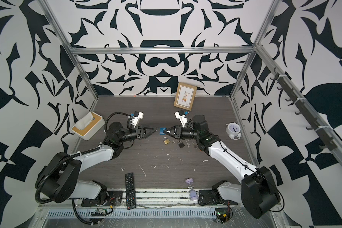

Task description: Lock with the key

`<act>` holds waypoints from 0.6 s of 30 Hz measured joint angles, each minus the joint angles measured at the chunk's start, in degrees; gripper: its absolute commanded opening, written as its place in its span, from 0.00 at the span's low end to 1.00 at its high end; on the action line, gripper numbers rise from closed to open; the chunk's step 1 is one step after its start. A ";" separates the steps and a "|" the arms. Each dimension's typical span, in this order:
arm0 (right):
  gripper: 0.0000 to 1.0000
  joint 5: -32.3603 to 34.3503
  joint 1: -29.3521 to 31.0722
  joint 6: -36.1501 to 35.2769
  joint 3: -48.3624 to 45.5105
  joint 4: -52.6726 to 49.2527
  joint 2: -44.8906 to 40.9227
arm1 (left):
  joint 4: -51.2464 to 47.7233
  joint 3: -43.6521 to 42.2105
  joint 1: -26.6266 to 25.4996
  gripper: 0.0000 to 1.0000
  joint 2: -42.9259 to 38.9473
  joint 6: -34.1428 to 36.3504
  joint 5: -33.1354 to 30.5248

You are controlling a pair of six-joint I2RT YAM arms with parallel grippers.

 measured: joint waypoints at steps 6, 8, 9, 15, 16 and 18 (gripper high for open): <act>0.00 0.31 0.02 -0.26 0.00 -0.48 0.09 | 0.74 0.00 0.00 0.39 0.28 -0.57 0.00; 0.00 0.33 0.02 -0.26 0.00 -0.50 0.26 | 1.18 0.00 0.00 0.36 0.33 -0.92 -0.02; 0.00 0.31 0.02 -0.26 0.00 -0.50 0.33 | 1.36 0.00 0.00 0.36 0.37 -0.85 0.00; 0.00 0.26 0.02 -0.26 0.00 -0.61 0.70 | 2.54 0.00 0.00 0.28 1.70 -1.68 -0.02; 0.00 0.26 0.02 -0.26 0.00 -0.66 0.70 | 2.99 0.00 0.00 0.28 1.97 -1.88 -0.02; 0.00 0.31 0.02 -0.28 0.00 -0.76 0.70 | 3.93 0.00 0.00 0.26 2.54 -2.45 0.02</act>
